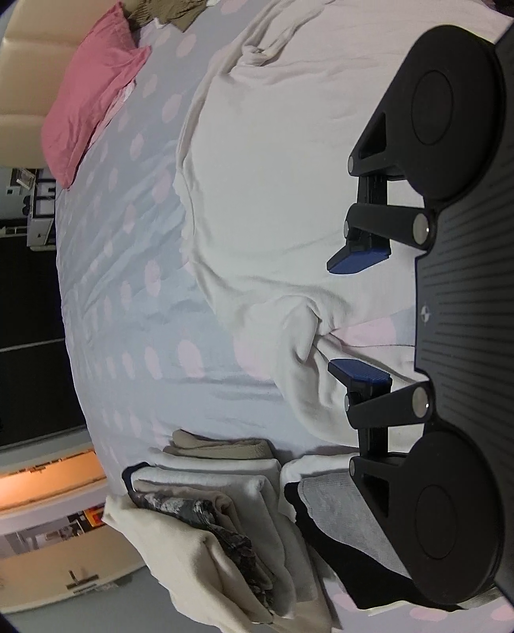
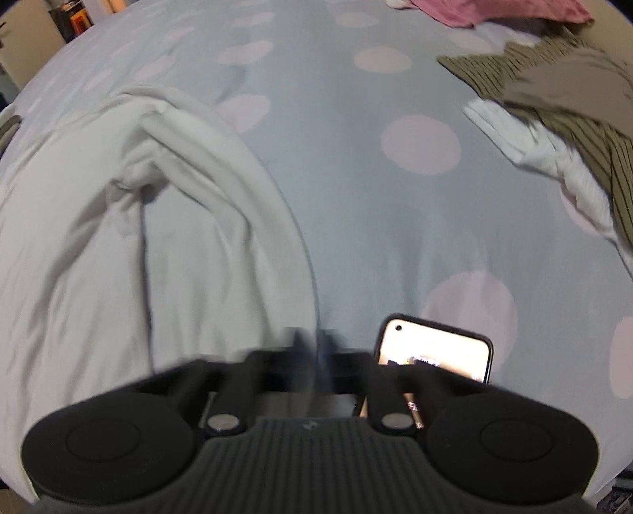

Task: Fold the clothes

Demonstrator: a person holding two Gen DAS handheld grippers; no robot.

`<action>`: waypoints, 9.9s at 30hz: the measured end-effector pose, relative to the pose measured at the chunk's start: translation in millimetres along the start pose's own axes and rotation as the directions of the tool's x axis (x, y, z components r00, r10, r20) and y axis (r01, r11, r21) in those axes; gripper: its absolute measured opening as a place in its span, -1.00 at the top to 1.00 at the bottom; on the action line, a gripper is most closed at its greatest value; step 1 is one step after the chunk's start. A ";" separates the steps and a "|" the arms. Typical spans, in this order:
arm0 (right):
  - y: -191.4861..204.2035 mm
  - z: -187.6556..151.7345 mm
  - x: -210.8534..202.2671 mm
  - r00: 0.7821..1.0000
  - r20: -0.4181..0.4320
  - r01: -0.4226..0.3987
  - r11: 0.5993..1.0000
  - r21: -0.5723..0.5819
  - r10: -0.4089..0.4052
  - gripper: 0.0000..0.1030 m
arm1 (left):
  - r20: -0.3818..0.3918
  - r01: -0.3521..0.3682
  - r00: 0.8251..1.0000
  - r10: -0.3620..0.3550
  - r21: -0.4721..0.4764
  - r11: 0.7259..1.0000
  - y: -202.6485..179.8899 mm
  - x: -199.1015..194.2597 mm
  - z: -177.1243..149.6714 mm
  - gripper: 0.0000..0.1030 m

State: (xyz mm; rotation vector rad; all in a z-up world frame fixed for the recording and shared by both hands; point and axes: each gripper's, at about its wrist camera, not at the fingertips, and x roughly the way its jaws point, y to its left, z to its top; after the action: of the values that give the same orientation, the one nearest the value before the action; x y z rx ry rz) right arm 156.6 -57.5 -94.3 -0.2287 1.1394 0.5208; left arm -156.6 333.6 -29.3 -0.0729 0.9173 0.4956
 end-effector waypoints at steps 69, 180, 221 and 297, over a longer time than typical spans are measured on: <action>22.6 112.3 -10.8 0.990 0.133 -0.027 0.984 -0.174 0.051 0.50 | 0.007 -0.040 0.999 0.041 -0.073 0.997 34.0 39.5 27.4 0.12; -177.5 12.2 -124.0 0.895 0.283 0.131 0.809 0.573 -0.345 0.13 | -0.058 -0.137 0.990 0.125 -0.283 0.949 123.9 3.6 -41.0 -0.04; 41.0 34.8 -82.8 0.975 0.204 -0.099 0.993 0.068 0.083 -0.05 | -0.034 -0.125 0.992 0.121 -0.355 0.926 177.9 -106.0 1.1 0.92; 179.0 239.2 139.0 0.977 0.145 -0.075 0.885 -0.460 0.158 0.91 | 0.027 0.085 0.996 -0.087 0.048 0.995 24.0 234.2 122.7 0.90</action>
State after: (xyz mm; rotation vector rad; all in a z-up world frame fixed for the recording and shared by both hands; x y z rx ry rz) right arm 302.4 237.8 -106.5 -0.5097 0.8463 0.8982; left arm 42.0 476.6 -132.1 -0.0622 0.8929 0.3940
